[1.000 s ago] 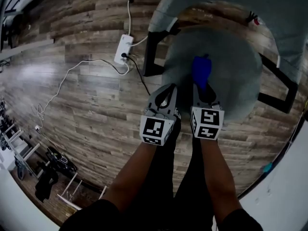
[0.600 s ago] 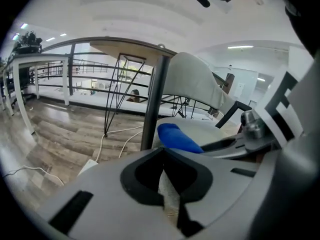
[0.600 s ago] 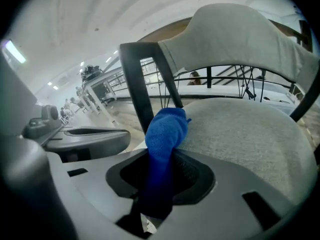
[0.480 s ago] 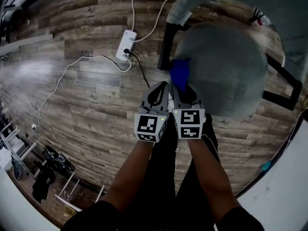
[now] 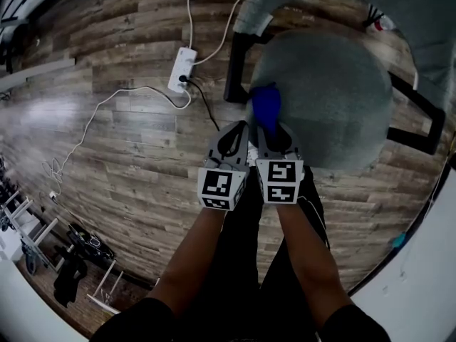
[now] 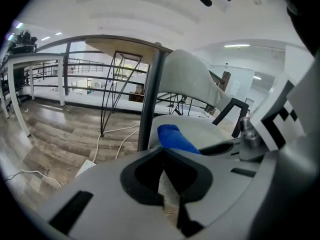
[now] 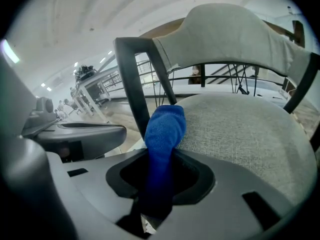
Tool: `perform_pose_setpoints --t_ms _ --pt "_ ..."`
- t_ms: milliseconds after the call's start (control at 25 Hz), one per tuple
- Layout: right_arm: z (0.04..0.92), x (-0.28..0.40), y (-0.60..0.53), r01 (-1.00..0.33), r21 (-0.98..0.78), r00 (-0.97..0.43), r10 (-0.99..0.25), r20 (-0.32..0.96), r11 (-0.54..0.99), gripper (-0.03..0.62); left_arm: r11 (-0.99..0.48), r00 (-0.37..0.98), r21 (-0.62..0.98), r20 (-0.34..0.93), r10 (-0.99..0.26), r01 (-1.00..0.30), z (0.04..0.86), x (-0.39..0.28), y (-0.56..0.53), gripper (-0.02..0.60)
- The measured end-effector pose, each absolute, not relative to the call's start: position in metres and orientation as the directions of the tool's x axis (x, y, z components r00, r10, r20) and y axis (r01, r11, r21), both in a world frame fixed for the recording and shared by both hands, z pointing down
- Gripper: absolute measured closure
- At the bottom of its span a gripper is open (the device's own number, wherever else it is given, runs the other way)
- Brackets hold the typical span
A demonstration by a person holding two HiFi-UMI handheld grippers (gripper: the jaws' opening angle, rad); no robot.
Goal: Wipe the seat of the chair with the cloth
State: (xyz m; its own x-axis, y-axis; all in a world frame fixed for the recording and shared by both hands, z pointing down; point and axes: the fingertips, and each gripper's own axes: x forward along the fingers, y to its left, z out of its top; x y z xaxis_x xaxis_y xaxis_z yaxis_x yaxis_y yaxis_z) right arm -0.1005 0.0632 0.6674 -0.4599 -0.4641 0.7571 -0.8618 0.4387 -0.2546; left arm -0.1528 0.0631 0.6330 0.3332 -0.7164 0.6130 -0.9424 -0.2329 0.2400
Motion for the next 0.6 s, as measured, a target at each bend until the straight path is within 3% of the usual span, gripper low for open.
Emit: perform_pose_setpoints --t_ms 600 --pt "0.67 -0.033 0.065 -0.904 -0.251 -0.402 -0.487 0.775 0.348 0.48 -0.305 0.386 0.24 0.631 -0.672 -0.922 0.629 -0.094 0.054 0.58"
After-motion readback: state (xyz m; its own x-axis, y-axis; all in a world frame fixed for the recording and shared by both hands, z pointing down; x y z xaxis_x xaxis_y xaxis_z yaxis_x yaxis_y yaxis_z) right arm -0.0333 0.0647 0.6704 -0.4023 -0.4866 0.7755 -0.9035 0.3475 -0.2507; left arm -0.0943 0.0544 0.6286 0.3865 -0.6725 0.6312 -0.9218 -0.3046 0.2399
